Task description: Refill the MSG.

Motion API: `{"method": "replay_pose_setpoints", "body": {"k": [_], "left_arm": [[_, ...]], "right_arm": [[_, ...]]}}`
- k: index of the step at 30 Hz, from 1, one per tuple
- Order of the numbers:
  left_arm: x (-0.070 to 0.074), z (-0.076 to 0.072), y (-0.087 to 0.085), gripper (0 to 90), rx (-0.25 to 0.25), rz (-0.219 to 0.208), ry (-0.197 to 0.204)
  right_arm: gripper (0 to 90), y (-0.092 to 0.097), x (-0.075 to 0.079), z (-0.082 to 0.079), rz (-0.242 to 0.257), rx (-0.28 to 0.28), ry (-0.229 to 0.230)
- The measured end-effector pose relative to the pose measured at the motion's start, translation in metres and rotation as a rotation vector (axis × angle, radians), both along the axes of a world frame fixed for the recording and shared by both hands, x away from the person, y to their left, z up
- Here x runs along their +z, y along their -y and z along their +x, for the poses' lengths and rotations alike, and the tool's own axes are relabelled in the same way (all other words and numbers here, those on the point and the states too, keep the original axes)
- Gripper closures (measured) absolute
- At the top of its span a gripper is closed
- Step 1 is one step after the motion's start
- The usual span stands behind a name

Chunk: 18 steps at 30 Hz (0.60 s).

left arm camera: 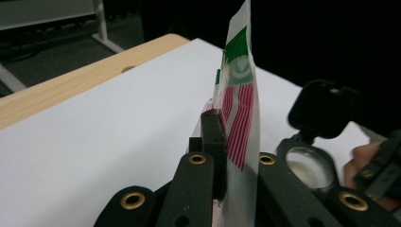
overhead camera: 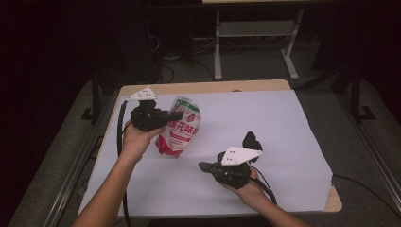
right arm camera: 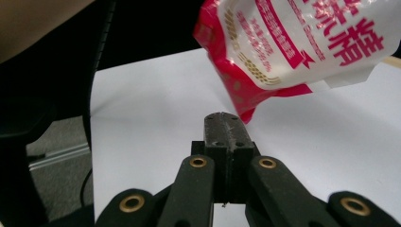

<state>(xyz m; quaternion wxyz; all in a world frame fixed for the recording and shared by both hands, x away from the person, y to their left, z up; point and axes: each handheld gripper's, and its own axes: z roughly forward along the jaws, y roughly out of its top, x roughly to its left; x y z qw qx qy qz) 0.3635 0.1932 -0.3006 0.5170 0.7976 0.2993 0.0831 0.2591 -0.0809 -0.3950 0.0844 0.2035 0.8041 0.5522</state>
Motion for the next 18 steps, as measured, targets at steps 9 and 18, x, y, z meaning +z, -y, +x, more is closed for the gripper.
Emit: {"method": "replay_pose_setpoints", "body": {"k": [9, 18], "left_arm": [[-0.01, 0.001, -0.006, 89.7, 0.022, 0.019, 0.0], [-0.009, -0.008, -0.026, 89.3, 0.036, 0.021, 0.007]], "right_arm": [[90.0, 0.013, 0.002, -0.001, -0.039, 0.033, -0.033], [90.0, 0.032, 0.009, 0.002, -0.037, 0.016, -0.036]]}}
